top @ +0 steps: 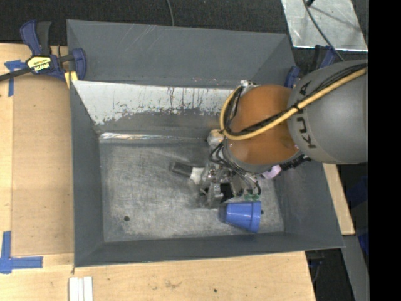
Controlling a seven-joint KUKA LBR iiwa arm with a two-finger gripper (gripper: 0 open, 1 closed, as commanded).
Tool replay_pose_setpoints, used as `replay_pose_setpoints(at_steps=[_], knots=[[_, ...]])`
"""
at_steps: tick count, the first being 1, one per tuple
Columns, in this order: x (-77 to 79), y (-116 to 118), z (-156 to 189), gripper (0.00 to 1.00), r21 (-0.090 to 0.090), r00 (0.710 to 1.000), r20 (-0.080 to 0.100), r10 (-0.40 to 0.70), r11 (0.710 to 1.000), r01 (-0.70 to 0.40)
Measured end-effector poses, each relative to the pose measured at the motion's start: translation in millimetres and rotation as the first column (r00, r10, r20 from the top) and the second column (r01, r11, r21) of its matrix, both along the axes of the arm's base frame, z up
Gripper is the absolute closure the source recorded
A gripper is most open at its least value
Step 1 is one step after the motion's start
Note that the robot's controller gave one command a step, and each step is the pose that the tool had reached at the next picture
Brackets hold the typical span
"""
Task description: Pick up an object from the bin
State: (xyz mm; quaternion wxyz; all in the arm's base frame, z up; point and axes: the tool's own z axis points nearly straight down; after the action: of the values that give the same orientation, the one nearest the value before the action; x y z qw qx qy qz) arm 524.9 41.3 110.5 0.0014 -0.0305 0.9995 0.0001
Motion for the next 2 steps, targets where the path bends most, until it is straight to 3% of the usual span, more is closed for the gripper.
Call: replay_pose_setpoints(at_steps=[1,2], knots=[[0.0,0.0,0.0,1.0,0.0,1.0,0.0,0.0,1.0,0.0],[-6.4,-2.0,25.6,1.0,0.0,0.998,-0.001,-0.057,0.998,0.057]])
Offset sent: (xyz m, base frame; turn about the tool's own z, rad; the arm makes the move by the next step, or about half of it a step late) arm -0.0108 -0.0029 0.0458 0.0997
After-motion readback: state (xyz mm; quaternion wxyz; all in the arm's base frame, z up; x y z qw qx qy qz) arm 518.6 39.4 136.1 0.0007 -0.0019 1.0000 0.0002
